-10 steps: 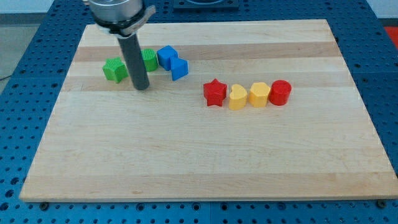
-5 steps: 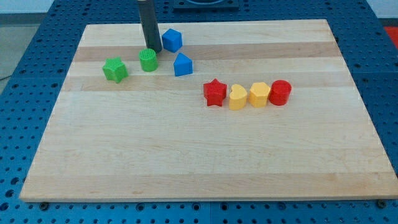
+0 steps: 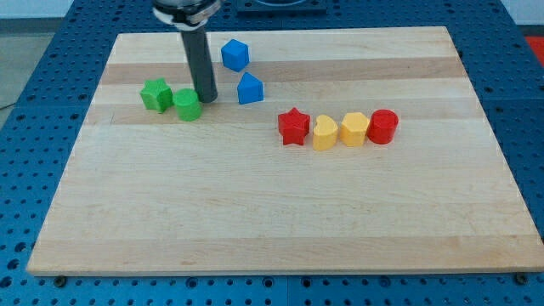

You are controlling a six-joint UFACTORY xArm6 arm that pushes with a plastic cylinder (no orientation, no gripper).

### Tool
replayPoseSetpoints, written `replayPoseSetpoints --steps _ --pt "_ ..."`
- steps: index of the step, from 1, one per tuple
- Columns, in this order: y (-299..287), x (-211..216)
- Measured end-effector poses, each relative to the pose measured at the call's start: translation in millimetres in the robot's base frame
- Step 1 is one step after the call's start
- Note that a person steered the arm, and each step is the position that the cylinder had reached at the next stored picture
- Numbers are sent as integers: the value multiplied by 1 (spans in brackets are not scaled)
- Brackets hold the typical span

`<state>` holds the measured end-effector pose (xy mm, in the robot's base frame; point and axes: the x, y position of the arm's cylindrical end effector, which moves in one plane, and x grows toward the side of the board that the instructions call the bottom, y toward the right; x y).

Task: Slide the green circle below the green star

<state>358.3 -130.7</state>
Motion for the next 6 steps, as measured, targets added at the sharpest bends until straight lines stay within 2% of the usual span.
replayPoseSetpoints --steps 1,3,6 --pt "-20 7" --pt "12 44" --pt "-8 41"
